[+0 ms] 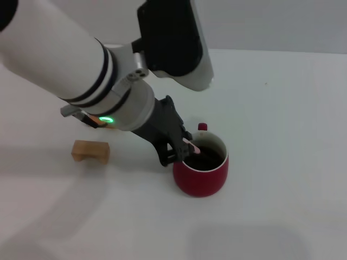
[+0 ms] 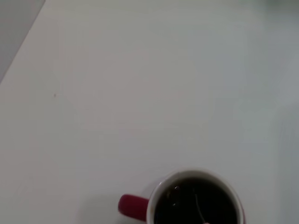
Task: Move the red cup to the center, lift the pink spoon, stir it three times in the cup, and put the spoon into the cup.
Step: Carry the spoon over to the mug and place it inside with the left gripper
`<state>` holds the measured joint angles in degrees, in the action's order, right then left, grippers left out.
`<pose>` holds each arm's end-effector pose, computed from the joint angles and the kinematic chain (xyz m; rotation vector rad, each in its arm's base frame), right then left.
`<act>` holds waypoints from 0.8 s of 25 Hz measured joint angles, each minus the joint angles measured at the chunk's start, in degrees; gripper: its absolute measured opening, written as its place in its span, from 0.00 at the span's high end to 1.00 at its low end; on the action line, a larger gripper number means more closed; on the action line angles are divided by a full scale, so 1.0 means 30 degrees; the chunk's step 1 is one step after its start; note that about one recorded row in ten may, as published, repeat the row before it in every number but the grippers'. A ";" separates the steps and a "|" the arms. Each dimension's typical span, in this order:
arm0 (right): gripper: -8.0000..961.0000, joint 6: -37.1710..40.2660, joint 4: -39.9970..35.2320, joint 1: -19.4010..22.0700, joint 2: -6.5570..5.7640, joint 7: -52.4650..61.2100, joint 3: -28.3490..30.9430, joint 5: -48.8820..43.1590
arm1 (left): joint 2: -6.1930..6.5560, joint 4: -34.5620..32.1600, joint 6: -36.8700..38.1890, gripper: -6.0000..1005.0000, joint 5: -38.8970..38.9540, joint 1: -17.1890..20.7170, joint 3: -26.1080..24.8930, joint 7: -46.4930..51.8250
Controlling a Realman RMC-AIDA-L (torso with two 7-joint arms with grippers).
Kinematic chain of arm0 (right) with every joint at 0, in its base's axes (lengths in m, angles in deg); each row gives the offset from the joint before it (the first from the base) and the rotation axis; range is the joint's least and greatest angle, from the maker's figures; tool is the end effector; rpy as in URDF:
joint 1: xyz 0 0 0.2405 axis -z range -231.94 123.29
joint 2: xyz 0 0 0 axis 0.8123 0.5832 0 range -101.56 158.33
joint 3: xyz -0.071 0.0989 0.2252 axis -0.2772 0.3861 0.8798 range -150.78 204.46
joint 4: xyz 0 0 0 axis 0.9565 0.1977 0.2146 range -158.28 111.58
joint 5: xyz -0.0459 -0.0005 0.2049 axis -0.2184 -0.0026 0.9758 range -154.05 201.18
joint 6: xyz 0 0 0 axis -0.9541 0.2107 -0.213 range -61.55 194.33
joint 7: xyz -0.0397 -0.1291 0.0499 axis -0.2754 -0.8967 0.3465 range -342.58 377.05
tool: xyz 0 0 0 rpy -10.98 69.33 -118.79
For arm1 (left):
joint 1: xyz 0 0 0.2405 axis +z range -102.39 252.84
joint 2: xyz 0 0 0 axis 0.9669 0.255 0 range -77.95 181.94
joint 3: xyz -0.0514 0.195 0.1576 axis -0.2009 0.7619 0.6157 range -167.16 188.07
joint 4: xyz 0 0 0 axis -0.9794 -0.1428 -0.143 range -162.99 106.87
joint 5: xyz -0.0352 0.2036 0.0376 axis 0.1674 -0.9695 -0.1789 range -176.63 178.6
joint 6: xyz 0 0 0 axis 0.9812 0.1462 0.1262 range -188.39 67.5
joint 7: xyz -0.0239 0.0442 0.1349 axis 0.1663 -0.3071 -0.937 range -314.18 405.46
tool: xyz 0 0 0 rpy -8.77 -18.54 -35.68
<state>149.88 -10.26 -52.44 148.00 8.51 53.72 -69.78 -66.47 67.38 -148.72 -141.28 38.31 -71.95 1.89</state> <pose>0.4232 0.1403 0.0162 -1.1446 0.6041 0.2878 -0.0742 0.3191 -0.0286 -2.8463 0.0063 0.4471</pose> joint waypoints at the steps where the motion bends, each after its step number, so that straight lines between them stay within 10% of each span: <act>1: 0.99 -0.0002 -0.0005 0.0019 -0.0007 -0.0001 -0.0058 0.0000 | -0.0006 0.0021 0.0094 0.86 0.0013 -0.0008 0.0187 0.0033; 20: 0.99 -0.0237 -0.0027 -0.0002 -0.0027 -0.0018 -0.0377 0.0023 | 0.0098 0.1927 -0.1860 0.86 -0.1014 0.0924 0.0654 0.0883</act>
<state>149.17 -10.34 -52.44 147.91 8.46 52.59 -69.71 -66.18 73.16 -154.30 -144.32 41.08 -69.99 4.54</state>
